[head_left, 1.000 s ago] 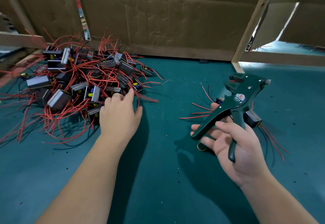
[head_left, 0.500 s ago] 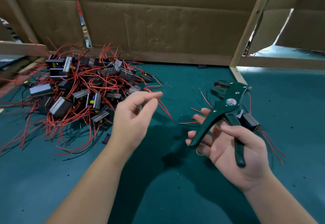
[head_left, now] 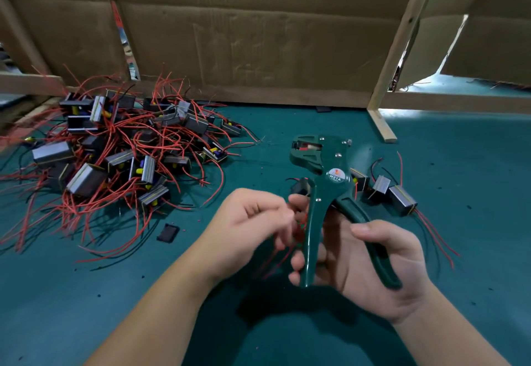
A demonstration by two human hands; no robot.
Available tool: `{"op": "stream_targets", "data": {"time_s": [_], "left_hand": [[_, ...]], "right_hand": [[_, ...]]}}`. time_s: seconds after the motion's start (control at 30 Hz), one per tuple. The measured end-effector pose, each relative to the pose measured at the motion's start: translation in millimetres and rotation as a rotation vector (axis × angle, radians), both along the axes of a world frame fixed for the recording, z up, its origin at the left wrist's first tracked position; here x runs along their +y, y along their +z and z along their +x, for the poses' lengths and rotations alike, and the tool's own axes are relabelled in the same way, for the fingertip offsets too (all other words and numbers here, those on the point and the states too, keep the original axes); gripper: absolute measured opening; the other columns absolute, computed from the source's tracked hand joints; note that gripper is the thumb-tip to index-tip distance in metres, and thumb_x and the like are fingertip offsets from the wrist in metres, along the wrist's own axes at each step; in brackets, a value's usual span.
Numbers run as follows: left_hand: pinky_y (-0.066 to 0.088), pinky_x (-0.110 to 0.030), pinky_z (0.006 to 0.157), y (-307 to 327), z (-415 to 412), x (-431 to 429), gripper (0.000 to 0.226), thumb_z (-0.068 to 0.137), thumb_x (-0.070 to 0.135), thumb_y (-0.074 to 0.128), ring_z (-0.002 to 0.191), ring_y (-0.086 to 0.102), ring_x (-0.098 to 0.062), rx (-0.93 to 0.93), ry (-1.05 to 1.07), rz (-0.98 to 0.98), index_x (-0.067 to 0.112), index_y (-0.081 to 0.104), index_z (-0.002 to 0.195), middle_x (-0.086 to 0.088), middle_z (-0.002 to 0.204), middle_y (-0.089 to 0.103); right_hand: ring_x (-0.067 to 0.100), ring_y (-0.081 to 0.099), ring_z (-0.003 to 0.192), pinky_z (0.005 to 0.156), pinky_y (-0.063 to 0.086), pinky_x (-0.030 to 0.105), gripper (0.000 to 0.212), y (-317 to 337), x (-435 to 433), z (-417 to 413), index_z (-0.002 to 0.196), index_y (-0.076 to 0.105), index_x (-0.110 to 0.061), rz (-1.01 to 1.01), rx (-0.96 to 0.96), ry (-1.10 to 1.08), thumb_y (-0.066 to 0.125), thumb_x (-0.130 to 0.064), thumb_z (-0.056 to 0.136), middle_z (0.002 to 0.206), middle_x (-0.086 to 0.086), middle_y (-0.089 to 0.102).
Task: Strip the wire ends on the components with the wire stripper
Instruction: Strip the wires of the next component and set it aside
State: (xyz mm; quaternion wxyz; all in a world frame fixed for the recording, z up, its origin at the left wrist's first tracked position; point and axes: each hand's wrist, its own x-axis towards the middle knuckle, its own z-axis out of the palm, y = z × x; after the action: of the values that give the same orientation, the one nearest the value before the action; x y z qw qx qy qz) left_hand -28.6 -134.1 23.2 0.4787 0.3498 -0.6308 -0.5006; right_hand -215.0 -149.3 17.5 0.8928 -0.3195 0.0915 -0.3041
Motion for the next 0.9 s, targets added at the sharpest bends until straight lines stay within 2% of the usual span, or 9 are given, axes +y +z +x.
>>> {"op": "stream_targets", "data": {"time_s": [0.13,0.27,0.37,0.43,0.5,0.6,0.7,0.8,0.9], "left_hand": [[0.036,-0.023,0.046,1,4,-14,0.04,0.09,0.024,0.046,0.039,0.045,-0.018,0.086,0.408,0.291,0.012,0.051,0.052,-0.012,0.058,0.066],[0.042,-0.025,0.053,-1,4,-18,0.045,0.097,0.04,0.036,0.046,0.053,-0.015,0.162,0.242,0.561,0.007,0.061,0.08,-0.006,0.062,0.063],[0.033,-0.019,0.039,0,0,-15,0.023,0.086,0.024,0.052,0.039,0.047,-0.019,0.368,0.121,0.4,0.009,0.067,0.078,-0.015,0.059,0.057],[0.037,-0.019,0.04,4,5,-16,0.02,0.085,0.016,0.053,0.048,0.054,-0.021,0.452,0.176,0.352,0.004,0.067,0.093,-0.021,0.075,0.063],[0.049,-0.02,0.054,5,14,-19,0.023,0.084,0.019,0.053,0.066,0.064,-0.016,0.493,0.294,0.332,0.006,0.066,0.098,-0.009,0.085,0.07],[0.048,-0.013,0.059,9,29,-22,0.023,0.094,0.02,0.047,0.069,0.065,-0.006,0.505,0.386,0.287,0.017,0.07,0.095,0.007,0.072,0.069],[0.039,-0.018,0.062,9,34,-23,0.028,0.099,0.019,0.043,0.059,0.048,-0.008,0.442,0.457,0.22,0.014,0.07,0.098,0.01,0.057,0.047],[0.036,-0.015,0.052,6,32,-22,0.037,0.098,0.02,0.046,0.047,0.037,-0.006,0.251,0.507,0.116,-0.014,0.062,0.093,0.012,0.046,0.044],[0.032,-0.014,0.045,7,27,-18,0.026,0.089,0.023,0.052,0.041,0.031,-0.006,0.193,0.458,0.019,0.015,0.073,0.075,0.011,0.045,0.041]], "right_hand": [[0.039,0.062,0.094,0.089,0.047,0.055,0.063,1,1,0,0.134,0.048,0.001,-0.043,-0.021,0.0,0.065,-0.012,0.075,0.127,0.019,0.056],[0.041,0.058,0.094,0.09,0.042,0.056,0.06,5,6,2,0.136,0.04,0.003,-0.126,0.028,0.049,0.057,-0.011,0.08,0.136,0.021,0.043],[0.04,0.058,0.093,0.088,0.04,0.057,0.058,4,8,6,0.134,0.04,0.004,-0.204,0.054,0.118,0.057,-0.011,0.08,0.146,0.027,0.029],[0.039,0.059,0.092,0.087,0.04,0.057,0.059,3,8,7,0.133,0.041,0.004,-0.233,0.079,0.156,0.06,-0.013,0.079,0.146,0.038,0.02],[0.041,0.06,0.091,0.086,0.041,0.057,0.061,2,7,5,0.132,0.042,0.005,-0.235,0.102,0.155,0.063,-0.014,0.077,0.138,0.048,0.017],[0.043,0.061,0.089,0.084,0.044,0.058,0.062,1,5,1,0.129,0.047,0.004,-0.179,0.081,0.076,0.068,-0.014,0.074,0.142,0.04,0.023],[0.043,0.063,0.085,0.081,0.048,0.057,0.062,2,1,-3,0.123,0.056,-0.001,-0.131,0.104,-0.06,0.076,-0.016,0.067,0.148,0.026,0.033],[0.042,0.064,0.083,0.079,0.051,0.055,0.063,3,-1,-7,0.12,0.061,-0.004,-0.094,0.114,-0.151,0.08,-0.017,0.061,0.138,0.025,0.048],[0.041,0.064,0.086,0.082,0.05,0.055,0.059,4,-2,-9,0.123,0.059,-0.003,-0.072,0.078,-0.111,0.075,-0.017,0.068,0.123,0.024,0.058]]}}
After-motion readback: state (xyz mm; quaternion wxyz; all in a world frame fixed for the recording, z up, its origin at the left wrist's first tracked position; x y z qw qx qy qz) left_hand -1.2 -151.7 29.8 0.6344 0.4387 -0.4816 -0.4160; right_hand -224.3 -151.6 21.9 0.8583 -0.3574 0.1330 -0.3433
